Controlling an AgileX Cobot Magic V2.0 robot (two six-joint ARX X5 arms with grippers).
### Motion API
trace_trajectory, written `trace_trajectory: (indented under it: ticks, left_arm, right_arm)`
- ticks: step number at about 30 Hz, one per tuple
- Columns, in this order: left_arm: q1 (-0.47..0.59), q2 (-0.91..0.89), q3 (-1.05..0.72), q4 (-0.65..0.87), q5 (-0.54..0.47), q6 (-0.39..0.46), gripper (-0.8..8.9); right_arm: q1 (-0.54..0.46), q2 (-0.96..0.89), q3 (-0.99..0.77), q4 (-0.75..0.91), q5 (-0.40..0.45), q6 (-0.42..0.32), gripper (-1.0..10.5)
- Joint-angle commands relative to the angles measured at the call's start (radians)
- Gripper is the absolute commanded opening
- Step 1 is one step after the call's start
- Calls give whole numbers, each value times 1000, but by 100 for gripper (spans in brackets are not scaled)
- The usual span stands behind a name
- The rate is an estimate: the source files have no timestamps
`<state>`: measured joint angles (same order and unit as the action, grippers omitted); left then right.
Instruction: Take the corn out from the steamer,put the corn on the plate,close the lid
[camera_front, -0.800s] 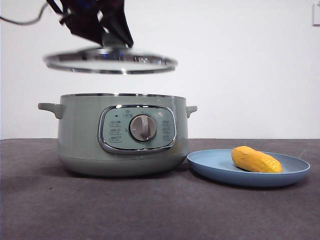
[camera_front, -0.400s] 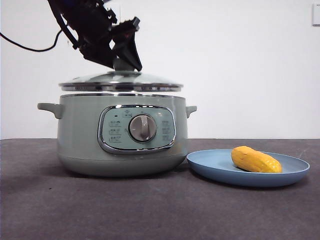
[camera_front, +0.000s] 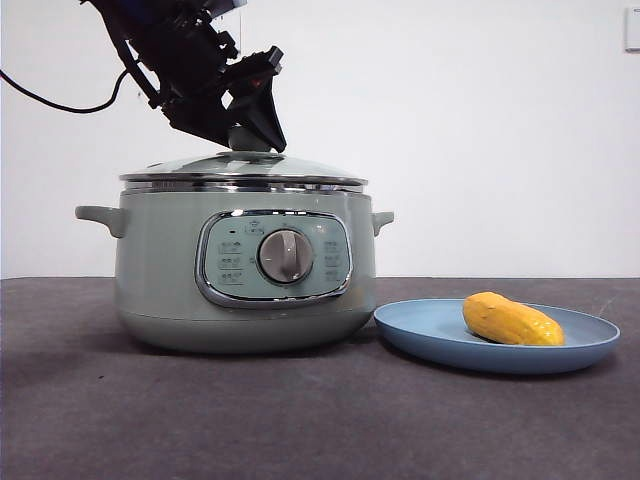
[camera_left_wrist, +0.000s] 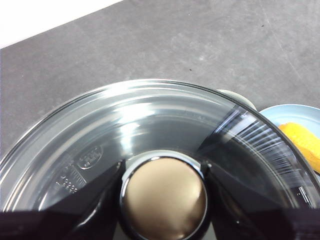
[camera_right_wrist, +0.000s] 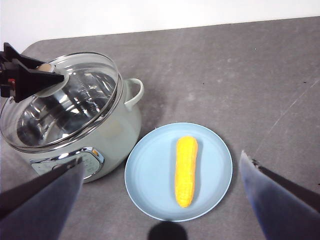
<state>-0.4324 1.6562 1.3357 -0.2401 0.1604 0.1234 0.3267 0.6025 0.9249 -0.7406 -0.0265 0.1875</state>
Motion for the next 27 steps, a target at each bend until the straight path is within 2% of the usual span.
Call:
trace_trajectory:
  ticks: [1, 27]
  left_arm:
    - [0, 16, 8, 38, 11, 11, -9]
    - [0, 47, 8, -80, 33, -17, -9]
  right_arm:
    - [2, -2, -6, 4, -1, 6, 662]
    - [2, 13, -6, 0, -1, -5, 662]
